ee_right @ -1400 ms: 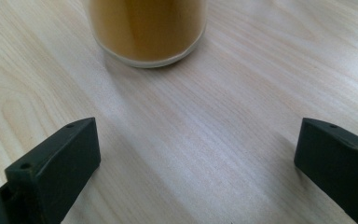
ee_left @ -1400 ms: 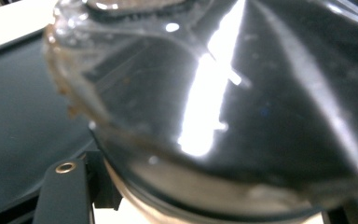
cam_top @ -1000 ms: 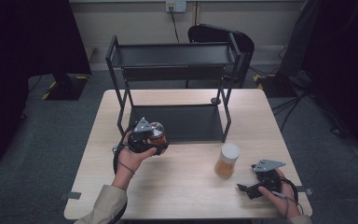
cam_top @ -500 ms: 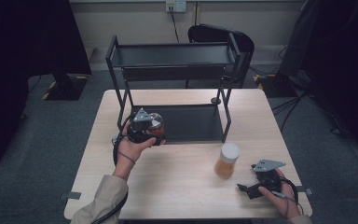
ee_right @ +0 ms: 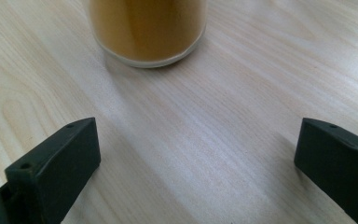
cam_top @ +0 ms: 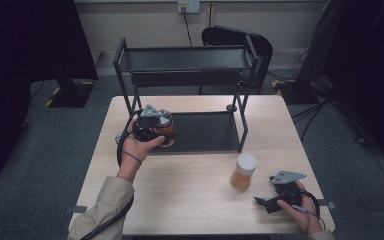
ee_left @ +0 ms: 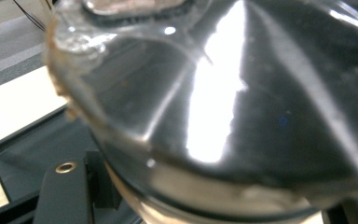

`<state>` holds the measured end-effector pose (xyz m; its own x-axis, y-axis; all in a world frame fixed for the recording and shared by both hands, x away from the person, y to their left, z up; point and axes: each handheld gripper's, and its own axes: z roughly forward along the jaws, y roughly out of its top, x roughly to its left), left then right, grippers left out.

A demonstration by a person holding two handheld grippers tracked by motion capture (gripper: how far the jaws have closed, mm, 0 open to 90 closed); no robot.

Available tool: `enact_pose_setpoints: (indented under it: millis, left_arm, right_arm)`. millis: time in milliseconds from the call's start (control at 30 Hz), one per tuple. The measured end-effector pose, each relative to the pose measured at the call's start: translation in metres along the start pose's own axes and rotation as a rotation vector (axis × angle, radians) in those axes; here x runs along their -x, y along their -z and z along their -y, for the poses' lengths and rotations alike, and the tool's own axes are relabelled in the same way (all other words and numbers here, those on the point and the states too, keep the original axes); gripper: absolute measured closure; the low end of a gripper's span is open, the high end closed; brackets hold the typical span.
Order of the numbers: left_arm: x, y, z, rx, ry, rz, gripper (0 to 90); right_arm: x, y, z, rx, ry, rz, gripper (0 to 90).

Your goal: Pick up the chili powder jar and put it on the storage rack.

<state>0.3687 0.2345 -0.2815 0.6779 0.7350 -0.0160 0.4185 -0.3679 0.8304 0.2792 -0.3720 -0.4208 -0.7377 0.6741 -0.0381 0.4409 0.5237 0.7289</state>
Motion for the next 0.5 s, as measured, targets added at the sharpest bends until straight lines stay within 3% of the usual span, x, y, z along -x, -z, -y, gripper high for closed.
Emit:
enact_pose_setpoints:
  millis: [500]
  left_arm:
    - [-0.006,0.022,-0.03,0.021,0.004,-0.024,30.2]
  right_arm:
    - [0.0,0.0,0.0,0.0,0.0,0.0,0.0]
